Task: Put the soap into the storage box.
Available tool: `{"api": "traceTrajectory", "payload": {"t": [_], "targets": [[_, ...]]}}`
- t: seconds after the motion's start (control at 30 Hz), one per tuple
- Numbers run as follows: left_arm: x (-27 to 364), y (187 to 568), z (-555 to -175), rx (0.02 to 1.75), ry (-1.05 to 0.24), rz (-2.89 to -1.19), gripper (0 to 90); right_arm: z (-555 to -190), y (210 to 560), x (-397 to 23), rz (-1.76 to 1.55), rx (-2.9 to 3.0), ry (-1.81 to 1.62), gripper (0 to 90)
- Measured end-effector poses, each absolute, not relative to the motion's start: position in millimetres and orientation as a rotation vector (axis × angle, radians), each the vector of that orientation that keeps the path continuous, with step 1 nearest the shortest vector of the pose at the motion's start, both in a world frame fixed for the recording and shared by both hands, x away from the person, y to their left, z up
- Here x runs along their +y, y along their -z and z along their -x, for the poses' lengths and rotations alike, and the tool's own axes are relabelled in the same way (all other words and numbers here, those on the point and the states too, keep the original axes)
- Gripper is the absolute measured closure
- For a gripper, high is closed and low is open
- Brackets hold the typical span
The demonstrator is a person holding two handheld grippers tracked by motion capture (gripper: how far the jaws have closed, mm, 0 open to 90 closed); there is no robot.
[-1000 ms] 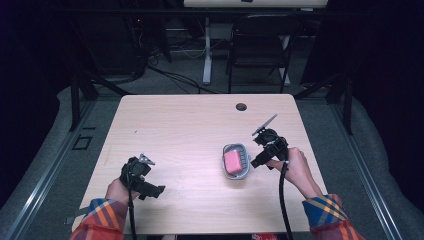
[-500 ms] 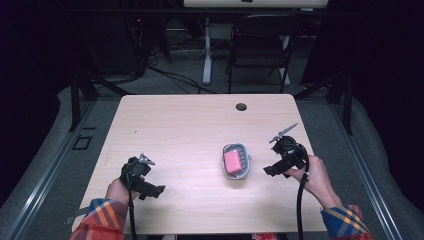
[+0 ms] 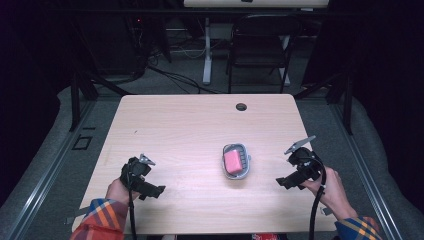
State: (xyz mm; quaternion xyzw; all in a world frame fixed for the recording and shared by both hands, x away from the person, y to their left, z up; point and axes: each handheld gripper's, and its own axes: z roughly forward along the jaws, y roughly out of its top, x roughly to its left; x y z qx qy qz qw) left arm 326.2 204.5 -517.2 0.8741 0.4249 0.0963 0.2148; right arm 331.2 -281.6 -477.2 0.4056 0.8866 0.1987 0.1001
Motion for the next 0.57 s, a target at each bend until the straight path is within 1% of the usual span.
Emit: {"api": "traceTrajectory", "payload": {"t": [0.17, 0.33, 0.47, 0.57], "targets": [[204.9, 517.4, -326.4, 1.177, -0.265, -2.424, 0.1, -322.5, 494.7, -295.0, -1.184, 2.622, -0.515, 0.0], [203.4, 517.3, -325.8, 1.179, -0.272, -2.425, 0.2, -314.0, 520.1, -306.8, -1.201, 2.638, -0.37, 0.0], [202.9, 517.2, -325.9, 1.179, -0.275, -2.425, 0.2, -315.2, 524.5, -314.2, -1.184, 2.668, -0.251, 0.0], [202.6, 517.4, -326.6, 1.18, -0.27, -2.432, 0.1, -315.7, 524.5, -310.8, -1.155, 2.693, -0.29, 2.5]]}}
